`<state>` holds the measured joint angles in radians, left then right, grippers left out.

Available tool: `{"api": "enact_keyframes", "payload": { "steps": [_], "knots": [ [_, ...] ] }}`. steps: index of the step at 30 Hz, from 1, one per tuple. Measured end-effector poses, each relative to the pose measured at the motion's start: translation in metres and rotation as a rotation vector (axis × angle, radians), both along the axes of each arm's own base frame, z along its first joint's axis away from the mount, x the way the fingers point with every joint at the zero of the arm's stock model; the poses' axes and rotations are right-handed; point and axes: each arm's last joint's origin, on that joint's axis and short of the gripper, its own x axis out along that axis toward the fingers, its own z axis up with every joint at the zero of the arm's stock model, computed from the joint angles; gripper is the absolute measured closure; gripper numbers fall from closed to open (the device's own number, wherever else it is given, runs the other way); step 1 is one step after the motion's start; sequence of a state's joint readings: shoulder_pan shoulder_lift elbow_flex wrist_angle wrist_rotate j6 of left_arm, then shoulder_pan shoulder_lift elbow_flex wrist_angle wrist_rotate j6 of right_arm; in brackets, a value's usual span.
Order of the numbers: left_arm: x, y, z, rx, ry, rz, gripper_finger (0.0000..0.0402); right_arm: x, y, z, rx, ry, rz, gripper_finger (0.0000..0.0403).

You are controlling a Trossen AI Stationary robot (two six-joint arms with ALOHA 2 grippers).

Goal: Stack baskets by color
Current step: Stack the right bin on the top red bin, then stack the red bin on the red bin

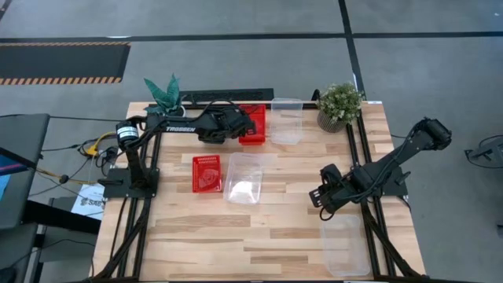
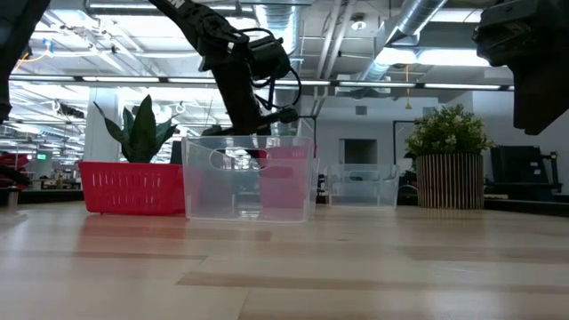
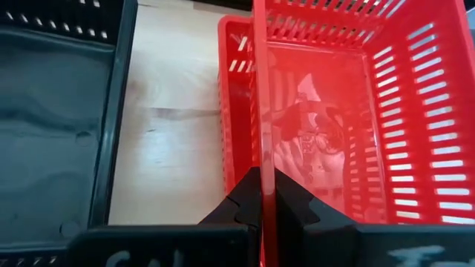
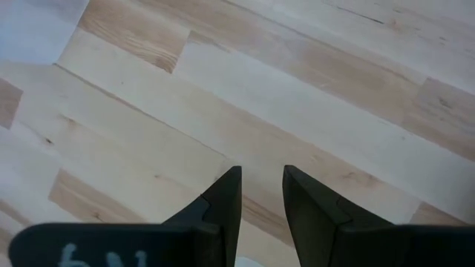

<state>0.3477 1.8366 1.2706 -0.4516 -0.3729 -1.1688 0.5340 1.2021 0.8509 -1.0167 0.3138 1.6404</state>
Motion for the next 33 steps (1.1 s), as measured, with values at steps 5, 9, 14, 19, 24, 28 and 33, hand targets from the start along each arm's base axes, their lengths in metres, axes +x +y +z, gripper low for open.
{"api": "enact_keyframes", "payload": {
  "steps": [5, 9, 14, 19, 24, 28, 33],
  "knots": [
    [0.000, 0.000, 0.000, 0.001, 0.012, -0.011, 0.0401, 0.000, 0.000, 0.000, -0.001, 0.000, 0.000, 0.0281],
    [0.000, 0.000, 0.000, 0.008, 0.023, -0.027, 0.0401, 0.000, 0.000, 0.000, -0.001, 0.000, 0.000, 0.0281],
    [-0.001, 0.000, 0.000, 0.008, 0.023, -0.027, 0.0398, 0.000, 0.000, 0.000, -0.001, 0.000, 0.000, 0.0281],
    [-0.001, 0.000, 0.000, 0.003, 0.020, -0.029, 0.0369, 0.000, 0.000, 0.000, -0.001, 0.000, 0.000, 0.0281],
    [0.000, 0.000, 0.000, -0.008, 0.009, -0.037, 0.0324, 0.000, 0.000, 0.000, -0.001, 0.000, 0.000, 0.0281],
    [0.000, 0.002, 0.001, -0.003, 0.016, -0.065, 0.0287, 0.000, 0.000, 0.000, -0.001, 0.000, 0.000, 0.0281],
    [-0.002, 0.008, 0.022, -0.014, 0.021, -0.192, 0.0250, 0.000, 0.000, 0.000, -0.001, 0.000, 0.000, 0.0281]
  ]
}}
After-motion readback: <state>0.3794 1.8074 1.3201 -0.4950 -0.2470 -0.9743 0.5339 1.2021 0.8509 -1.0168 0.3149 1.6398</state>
